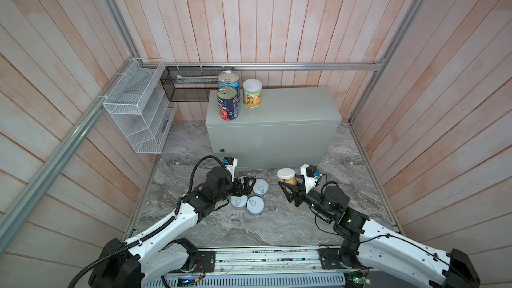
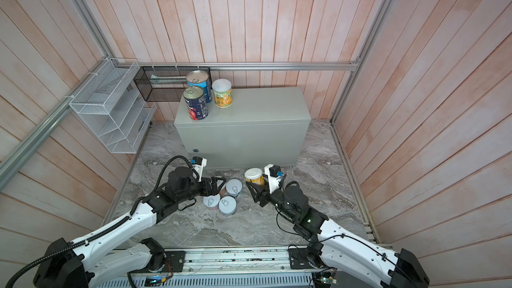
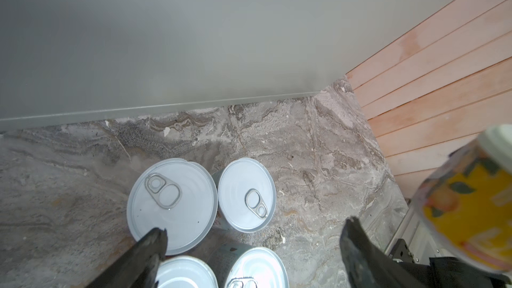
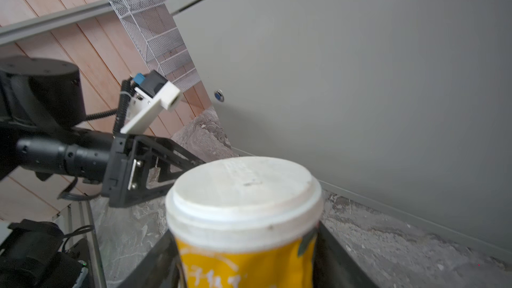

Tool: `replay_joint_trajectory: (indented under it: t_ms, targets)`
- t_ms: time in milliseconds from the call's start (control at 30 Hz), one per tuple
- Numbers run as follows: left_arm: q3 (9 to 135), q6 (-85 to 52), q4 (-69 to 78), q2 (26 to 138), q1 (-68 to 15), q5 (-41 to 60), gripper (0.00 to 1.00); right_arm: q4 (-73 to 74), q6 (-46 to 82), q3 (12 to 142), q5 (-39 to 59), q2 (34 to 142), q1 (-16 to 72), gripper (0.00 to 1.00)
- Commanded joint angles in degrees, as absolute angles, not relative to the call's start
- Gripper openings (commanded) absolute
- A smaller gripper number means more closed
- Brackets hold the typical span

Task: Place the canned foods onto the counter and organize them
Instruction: 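Lift the yellow can with the right gripper up onto the cabinet top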

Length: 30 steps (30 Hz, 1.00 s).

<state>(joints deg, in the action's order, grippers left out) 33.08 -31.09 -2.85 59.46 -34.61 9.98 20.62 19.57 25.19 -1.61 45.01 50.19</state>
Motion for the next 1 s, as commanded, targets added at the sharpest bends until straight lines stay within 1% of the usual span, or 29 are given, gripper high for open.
replay_joint_trajectory:
  t_ms: [0,133,267,400,467,767,967]
  targets:
    - [31.61,-27.91,5.35,57.78,-34.37,9.14,1.0,22.29,19.02,31.7,0.18,45.29,50.01,0.65]
    - [30.65,-22.65,10.89,57.44,-34.4,10.34,1.0,21.86,18.15,38.2,-1.03,48.12,50.01,0.65]
    - [26.51,-20.47,19.85,56.89,-34.41,12.08,1.0,19.01,15.27,47.31,-0.4,53.09,50.02,0.65]
    - [22.92,-17.56,25.94,55.78,-34.37,14.88,1.0,17.21,16.7,55.14,-4.92,57.27,49.93,0.65]
    - [21.17,-16.33,27.84,54.88,-34.37,14.88,1.0,17.66,15.85,58.07,-4.98,59.34,49.69,0.65]
    - [14.13,-15.2,31.24,47.23,-34.37,13.17,1.0,17.54,12.39,73.11,2.74,71.81,45.55,0.67]
    - [14.59,-14.8,30.48,48.86,-34.36,12.26,1.0,18.65,12.64,81.44,9.67,80.04,40.7,0.67]
